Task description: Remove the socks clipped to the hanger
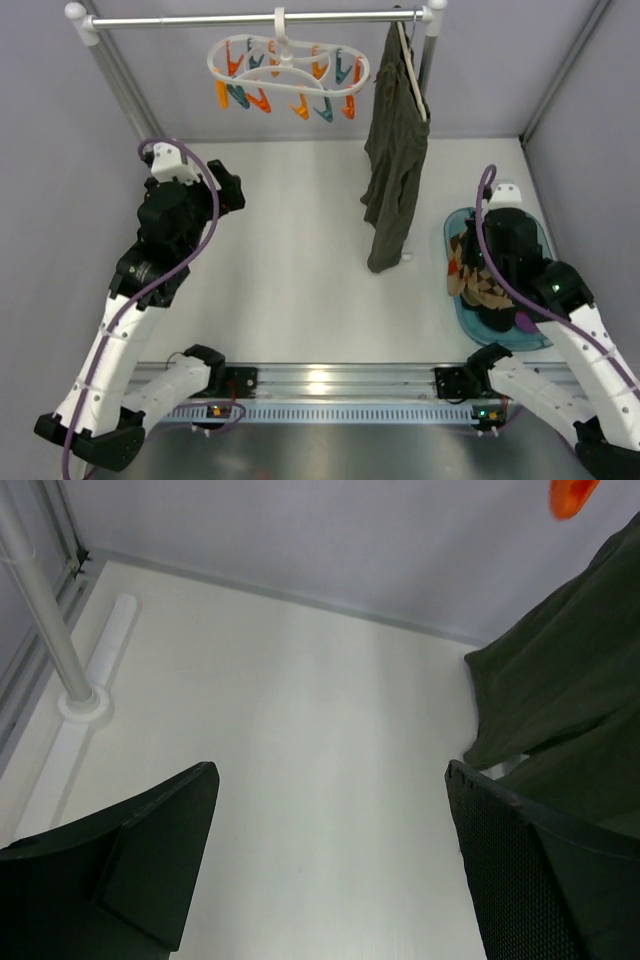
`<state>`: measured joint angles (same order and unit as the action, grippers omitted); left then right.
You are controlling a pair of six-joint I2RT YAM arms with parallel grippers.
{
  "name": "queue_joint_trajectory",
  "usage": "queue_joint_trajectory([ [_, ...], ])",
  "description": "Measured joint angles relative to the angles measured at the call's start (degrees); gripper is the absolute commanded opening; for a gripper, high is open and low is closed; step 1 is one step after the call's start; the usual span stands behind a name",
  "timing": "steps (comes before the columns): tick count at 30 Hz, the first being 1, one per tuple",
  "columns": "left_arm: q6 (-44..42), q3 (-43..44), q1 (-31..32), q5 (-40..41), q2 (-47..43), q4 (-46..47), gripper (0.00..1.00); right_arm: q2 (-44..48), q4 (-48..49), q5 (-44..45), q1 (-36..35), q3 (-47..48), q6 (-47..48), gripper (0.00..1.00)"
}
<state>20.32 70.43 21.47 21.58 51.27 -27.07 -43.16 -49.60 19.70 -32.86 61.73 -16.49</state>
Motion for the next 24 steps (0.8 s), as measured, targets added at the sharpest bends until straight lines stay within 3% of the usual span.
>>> queue_joint_trajectory([
  [5, 0.13, -1.05, 0.0, -0.92, -2.97, -7.39, 0.99, -6.21, -1.16, 1.55, 16.55, -0.24, -0.35, 0.0],
  [8, -0.37, -1.73, 0.0, -1.42, -6.49, -10.32, 0.98, -10.16, -0.13, 1.73, 22.64, -0.83, -0.96, 0.0],
  [14, -1.86, -5.53, 0.0, -1.09, -13.05, -12.83, 0.98, -20.72, 12.17, -9.46, 39.98, -12.44, -2.71, 0.0],
  [18, -2.03, -8.41, 0.0, 0.85, -15.21, -14.25, 0.99, -28.81, 16.85, -12.55, 42.69, -18.36, -4.7, 0.0],
  [21, -2.01, -9.75, 0.0, 2.84, -16.79, -14.75, 0.98, -32.11, 19.37, -14.93, 42.69, -19.02, -5.86, 0.15],
  [24, -2.01, -10.23, 0.0, 4.72, -18.62, -14.75, 0.98, -30.84, 20.39, -15.65, 42.69, -18.95, -6.54, 0.44],
])
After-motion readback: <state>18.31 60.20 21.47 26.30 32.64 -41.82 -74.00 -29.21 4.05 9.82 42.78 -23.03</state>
